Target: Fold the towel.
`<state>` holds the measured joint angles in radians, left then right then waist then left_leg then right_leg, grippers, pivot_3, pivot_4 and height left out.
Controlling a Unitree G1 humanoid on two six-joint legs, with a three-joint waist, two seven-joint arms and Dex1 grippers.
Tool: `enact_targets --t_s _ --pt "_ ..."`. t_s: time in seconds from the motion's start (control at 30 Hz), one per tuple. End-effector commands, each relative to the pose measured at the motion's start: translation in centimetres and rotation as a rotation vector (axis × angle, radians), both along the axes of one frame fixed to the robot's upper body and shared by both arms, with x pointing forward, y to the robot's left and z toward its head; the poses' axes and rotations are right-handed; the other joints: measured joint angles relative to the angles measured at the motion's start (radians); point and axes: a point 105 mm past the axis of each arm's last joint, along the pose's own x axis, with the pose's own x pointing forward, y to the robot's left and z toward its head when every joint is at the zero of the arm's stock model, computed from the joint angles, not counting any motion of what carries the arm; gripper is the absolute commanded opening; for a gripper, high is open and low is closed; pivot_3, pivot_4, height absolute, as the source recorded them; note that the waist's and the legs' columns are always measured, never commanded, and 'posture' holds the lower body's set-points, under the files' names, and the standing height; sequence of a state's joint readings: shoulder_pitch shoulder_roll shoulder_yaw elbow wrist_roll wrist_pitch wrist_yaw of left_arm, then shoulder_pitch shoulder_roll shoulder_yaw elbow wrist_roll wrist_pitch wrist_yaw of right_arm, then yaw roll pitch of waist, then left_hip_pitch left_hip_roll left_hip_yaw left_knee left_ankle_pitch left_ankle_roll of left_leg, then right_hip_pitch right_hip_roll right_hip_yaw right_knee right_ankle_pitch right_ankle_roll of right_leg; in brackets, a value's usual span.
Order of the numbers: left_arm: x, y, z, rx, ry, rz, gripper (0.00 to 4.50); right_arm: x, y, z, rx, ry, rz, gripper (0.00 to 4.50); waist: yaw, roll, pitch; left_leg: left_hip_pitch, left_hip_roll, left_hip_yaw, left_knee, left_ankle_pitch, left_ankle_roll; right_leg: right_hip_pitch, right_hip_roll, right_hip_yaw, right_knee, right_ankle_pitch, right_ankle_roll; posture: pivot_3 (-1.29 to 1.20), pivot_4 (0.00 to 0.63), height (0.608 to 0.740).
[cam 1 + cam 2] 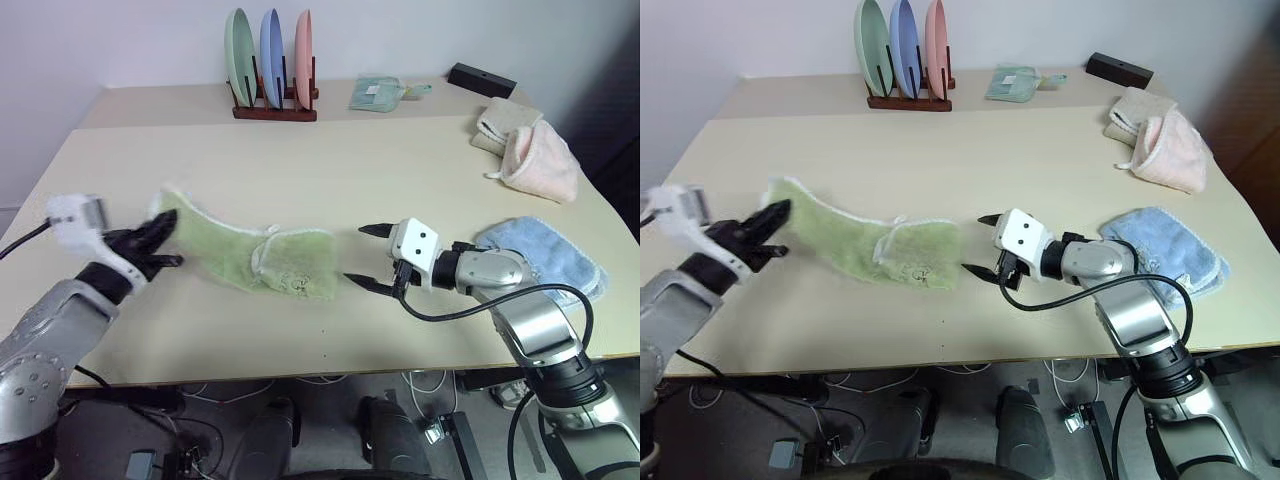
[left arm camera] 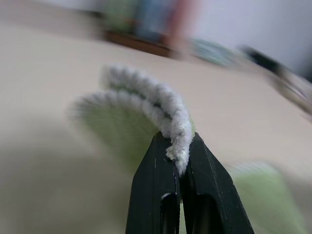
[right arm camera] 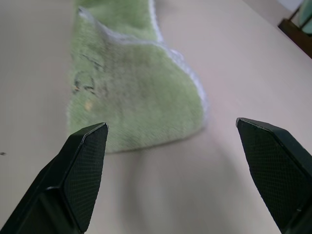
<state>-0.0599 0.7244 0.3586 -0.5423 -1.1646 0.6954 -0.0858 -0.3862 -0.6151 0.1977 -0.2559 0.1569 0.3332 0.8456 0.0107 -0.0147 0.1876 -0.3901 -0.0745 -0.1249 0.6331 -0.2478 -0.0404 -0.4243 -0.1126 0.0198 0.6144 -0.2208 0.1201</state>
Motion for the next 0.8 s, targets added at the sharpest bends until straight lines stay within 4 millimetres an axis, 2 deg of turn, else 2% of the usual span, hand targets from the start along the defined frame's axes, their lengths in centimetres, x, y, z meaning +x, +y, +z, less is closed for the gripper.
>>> enact_targets --t_s 0.03,0.1,0.17,0.23,0.37,0.6,0.7,0.8 --pt "-1.6 -5.5 -0.3 0.131 -0.02 -0.273 0.03 0.3 -0.4 1.2 0.007 -0.063 -0.016 4.33 -0.002 0.0 0.0 0.0 0.0 0.0 -0.001 0.0 0.0 0.0 0.0 0.0 0.0 0.0 0.0 0.0 0.15 0.74" --pt "-2.0 -7.0 -1.0 0.179 -0.018 -0.346 0.03 0.3 -0.5 1.2 0.007 -0.063 -0.024 4.33 -0.009 0.0 0.0 0.0 0.0 0.0 -0.001 0.0 0.0 -0.001 0.0 0.0 0.0 0.001 0.002 0.0 0.15 0.74" --pt "-2.0 -9.3 -3.3 0.279 0.015 -0.426 0.03 0.4 -0.7 1.1 0.004 -0.066 -0.036 4.33 -0.011 0.0 0.0 0.0 0.001 0.001 -0.002 0.0 0.0 -0.001 0.0 0.0 0.0 0.001 0.002 0.0 0.15 0.74" --pt "-2.2 -10.4 -4.9 0.327 0.05 -0.472 0.03 0.4 -0.8 1.1 0.003 -0.068 -0.044 4.33 -0.012 0.0 0.0 0.0 0.0 0.001 -0.002 0.0 0.0 -0.001 0.001 0.0 0.0 0.001 0.002 0.0 0.15 0.74" --pt "-1.8 -10.7 -6.4 0.379 0.062 -0.491 0.03 0.4 -1.2 1.0 -0.004 -0.068 -0.065 4.33 -0.021 0.0 0.0 0.0 0.001 0.0 -0.002 0.0 0.0 -0.001 0.001 0.0 0.0 0.001 0.002 0.0 0.15 0.74" --pt "-1.8 -10.9 -7.4 0.39 0.069 -0.528 0.03 0.4 -1.6 0.7 -0.014 -0.072 -0.082 4.33 -0.021 0.0 0.0 0.0 0.001 0.0 -0.002 0.0 0.0 -0.001 0.0 0.0 0.0 0.002 0.003 0.0 0.15 0.74" --pt "-1.9 -10.7 -6.5 0.312 0.056 -0.52 0.88 0.5 -1.6 0.7 -0.017 -0.073 -0.086 4.33 -0.021 0.0 0.0 0.0 0.001 0.0 -0.002 0.0 0.0 -0.001 0.0 0.0 0.0 0.002 0.003 0.0 0.15 0.74" --pt "-1.8 -10.1 -5.3 0.264 0.034 -0.488 2.36 0.5 -1.6 0.6 -0.018 -0.074 -0.091 4.33 -0.022 0.0 0.0 0.0 0.001 0.0 -0.002 0.0 0.0 -0.001 0.0 0.0 0.0 0.002 0.003 0.0 0.15 0.74"
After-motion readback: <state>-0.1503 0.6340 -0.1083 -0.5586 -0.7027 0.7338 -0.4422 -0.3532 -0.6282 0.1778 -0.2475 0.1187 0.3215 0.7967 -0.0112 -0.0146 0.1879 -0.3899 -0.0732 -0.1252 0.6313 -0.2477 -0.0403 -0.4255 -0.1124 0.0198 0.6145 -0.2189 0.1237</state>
